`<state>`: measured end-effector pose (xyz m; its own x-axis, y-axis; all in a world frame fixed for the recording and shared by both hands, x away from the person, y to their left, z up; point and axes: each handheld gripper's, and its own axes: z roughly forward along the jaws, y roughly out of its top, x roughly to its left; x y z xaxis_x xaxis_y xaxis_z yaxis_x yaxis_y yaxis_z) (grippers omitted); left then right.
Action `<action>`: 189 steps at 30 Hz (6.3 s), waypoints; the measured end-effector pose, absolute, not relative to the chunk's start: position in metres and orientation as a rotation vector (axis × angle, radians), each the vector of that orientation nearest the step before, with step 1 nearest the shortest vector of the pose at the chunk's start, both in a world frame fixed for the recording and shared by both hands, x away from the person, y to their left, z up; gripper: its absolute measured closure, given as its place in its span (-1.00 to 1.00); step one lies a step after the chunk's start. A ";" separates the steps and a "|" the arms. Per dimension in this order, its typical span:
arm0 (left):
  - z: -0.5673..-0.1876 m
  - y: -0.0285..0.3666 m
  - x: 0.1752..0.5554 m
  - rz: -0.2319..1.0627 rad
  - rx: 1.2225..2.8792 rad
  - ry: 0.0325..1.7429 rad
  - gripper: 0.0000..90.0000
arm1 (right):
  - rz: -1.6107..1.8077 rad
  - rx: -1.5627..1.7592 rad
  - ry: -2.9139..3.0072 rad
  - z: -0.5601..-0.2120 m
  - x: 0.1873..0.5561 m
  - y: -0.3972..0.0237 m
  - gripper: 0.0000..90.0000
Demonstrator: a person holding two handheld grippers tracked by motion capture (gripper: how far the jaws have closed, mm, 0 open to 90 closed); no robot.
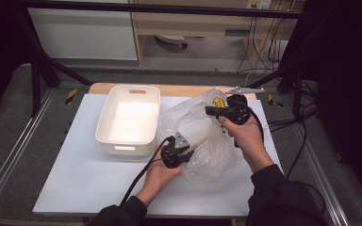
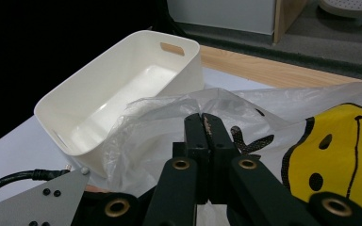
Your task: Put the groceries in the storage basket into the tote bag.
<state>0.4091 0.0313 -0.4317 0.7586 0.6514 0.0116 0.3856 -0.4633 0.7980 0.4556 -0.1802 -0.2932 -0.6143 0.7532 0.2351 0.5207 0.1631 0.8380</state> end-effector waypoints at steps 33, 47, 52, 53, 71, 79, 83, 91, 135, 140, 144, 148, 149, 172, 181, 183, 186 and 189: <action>-0.435 -0.016 0.442 0.514 2.099 0.719 0.55 | 1.475 1.183 2.231 -0.295 0.446 -0.176 1.00; -0.434 -0.035 0.444 0.538 2.044 0.721 0.55 | 1.475 1.190 2.232 -0.297 0.445 -0.179 1.00; -0.439 -0.037 0.451 0.540 2.072 0.720 0.56 | 1.472 1.186 2.235 -0.296 0.444 -0.179 1.00; -0.439 -0.036 0.454 0.542 2.099 0.707 0.56 | 1.472 1.185 2.234 -0.296 0.444 -0.179 1.00; -0.448 -0.040 0.465 0.543 2.100 0.702 0.56 | 1.466 1.205 2.235 -0.300 0.444 -0.184 1.00; -0.457 -0.043 0.468 0.521 2.118 0.765 0.56 | 1.463 1.203 2.238 -0.301 0.444 -0.183 1.00; -0.454 -0.038 0.470 0.549 2.224 0.723 0.54 | 1.455 1.207 2.243 -0.303 0.444 -0.183 1.00; -0.457 -0.032 0.451 0.490 2.121 0.774 0.12 | 1.442 1.233 2.240 -0.308 0.446 -0.186 1.00; -0.391 0.098 0.340 0.430 1.886 0.782 -0.53 | 1.430 1.332 2.234 -0.392 0.427 -0.188 1.00; -0.385 0.107 0.341 0.435 1.861 0.806 -0.55 | 1.391 1.339 2.275 -0.404 0.424 -0.187 1.00; -0.381 0.115 0.343 0.445 1.847 0.830 -0.57 | 1.312 1.294 2.318 -0.410 0.422 -0.180 0.99; -0.375 0.127 0.346 0.465 1.821 0.859 -0.57 | 1.257 1.287 2.358 -0.420 0.420 -0.175 0.99; -0.374 0.130 0.347 0.472 1.817 0.870 -0.57 | 1.236 1.285 2.370 -0.422 0.420 -0.173 0.99; -0.361 0.187 0.355 0.565 1.761 1.018 -0.58 | 1.124 1.238 2.489 -0.441 0.401 -0.152 0.98; -0.363 0.194 0.358 0.600 1.754 1.025 -0.61 | 1.149 1.266 2.435 -0.435 0.396 -0.156 0.36; -0.363 0.196 0.358 0.603 1.751 1.024 -0.63 | 1.182 1.256 2.382 -0.429 0.393 -0.160 0.11; -0.364 0.197 0.358 0.610 1.757 1.018 -0.68 | 1.212 1.231 2.265 -0.418 0.387 -0.167 -0.27; -0.364 0.198 0.359 0.610 1.755 1.014 -0.70 | 1.221 1.227 2.166 -0.410 0.381 -0.177 -0.56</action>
